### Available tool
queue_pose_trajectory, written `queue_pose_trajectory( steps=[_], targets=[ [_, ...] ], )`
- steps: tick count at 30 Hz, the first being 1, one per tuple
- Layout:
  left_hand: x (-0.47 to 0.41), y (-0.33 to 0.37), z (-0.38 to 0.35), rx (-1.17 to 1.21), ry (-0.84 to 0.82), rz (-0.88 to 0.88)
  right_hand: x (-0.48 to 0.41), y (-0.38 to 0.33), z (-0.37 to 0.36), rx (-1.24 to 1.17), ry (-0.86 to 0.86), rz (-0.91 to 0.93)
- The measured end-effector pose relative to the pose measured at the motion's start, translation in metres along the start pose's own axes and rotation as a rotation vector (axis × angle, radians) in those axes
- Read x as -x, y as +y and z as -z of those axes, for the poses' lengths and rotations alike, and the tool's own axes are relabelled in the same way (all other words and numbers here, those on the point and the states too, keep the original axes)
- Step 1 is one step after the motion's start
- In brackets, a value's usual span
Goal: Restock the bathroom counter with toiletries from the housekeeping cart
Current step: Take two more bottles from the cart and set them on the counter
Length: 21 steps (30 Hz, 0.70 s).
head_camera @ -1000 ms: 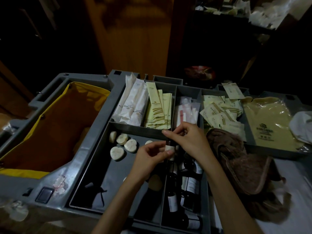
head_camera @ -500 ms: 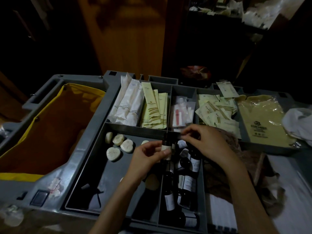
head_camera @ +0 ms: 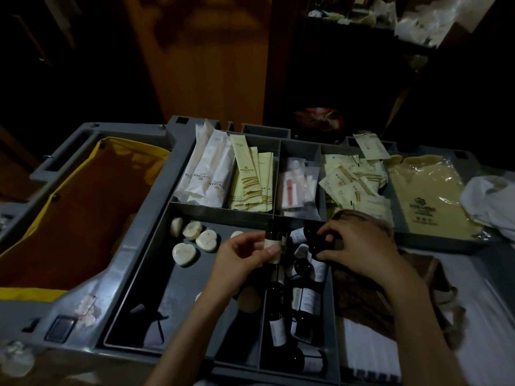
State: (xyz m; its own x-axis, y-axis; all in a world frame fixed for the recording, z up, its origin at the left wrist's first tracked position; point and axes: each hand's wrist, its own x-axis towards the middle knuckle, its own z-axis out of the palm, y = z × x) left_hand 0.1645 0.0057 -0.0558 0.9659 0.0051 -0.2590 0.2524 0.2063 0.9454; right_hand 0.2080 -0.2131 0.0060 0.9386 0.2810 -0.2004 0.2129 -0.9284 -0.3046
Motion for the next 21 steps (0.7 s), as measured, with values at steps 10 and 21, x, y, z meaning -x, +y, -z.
queue_pose_trajectory(
  steps=[10,21],
  targets=[
    [0.001,0.001,-0.001,0.001,0.019,-0.009,0.002,-0.012,-0.023,0.095,0.091,0.062],
    [0.000,0.001,-0.002,-0.012,0.020,-0.010,0.001,-0.024,-0.044,0.253,0.206,-0.055]
  ],
)
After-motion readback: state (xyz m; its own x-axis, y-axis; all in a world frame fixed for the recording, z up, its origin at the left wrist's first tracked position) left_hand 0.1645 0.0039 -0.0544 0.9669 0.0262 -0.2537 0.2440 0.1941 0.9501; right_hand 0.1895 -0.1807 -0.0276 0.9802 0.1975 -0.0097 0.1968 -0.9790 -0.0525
